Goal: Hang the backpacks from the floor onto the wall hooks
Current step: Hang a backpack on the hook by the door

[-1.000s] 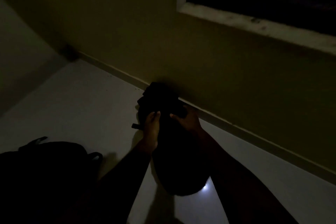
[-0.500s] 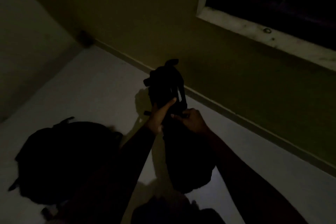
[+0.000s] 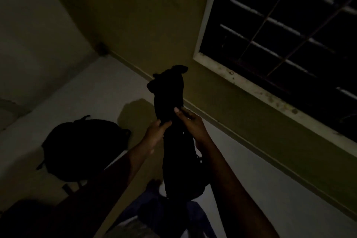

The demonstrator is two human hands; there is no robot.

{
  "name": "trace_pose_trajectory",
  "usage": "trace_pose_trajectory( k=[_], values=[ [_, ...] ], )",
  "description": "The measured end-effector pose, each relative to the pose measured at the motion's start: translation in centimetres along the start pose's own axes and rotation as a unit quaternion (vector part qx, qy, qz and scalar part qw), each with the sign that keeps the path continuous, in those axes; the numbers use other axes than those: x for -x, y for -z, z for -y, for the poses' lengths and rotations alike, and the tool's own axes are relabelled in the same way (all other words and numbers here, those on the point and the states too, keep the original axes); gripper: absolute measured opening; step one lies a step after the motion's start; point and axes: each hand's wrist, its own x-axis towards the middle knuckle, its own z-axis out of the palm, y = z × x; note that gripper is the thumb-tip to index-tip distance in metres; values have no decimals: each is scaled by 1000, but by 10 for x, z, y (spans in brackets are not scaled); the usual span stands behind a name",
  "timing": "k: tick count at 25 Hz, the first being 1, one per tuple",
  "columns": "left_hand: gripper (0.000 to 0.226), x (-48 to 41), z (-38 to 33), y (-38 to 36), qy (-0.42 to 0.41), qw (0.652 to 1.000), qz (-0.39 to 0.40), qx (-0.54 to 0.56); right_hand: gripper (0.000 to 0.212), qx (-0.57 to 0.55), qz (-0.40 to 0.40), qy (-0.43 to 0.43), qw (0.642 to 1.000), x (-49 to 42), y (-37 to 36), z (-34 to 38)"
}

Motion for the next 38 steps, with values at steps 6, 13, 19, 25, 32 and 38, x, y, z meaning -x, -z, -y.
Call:
trace_pose_trajectory(
  k=[6, 13, 19, 25, 32, 38],
  values=[
    [31, 57, -8, 9, -118, 975, 46, -182, 53, 113, -120, 47, 985, 29, -24, 53],
    [58, 99, -26, 25, 4, 979, 63, 192, 30, -67, 21, 55, 996, 81, -9, 18],
    [42, 100, -29, 0, 28, 980, -98, 169, 33, 4, 116, 61, 991, 107, -15, -11],
    [28, 120, -16, 1, 3, 980, -109, 168, 30, -89, 97, -50, 990, 109, -11, -17],
    [15, 137, 0, 1, -31, 990, -49, 129, 48, -253, 77, -142, 954, 89, -3, -15],
    [17, 130, 7, 1, -25, 986, -72, 146, 38, -346, 15, -138, 928, 68, -7, -13]
  ],
)
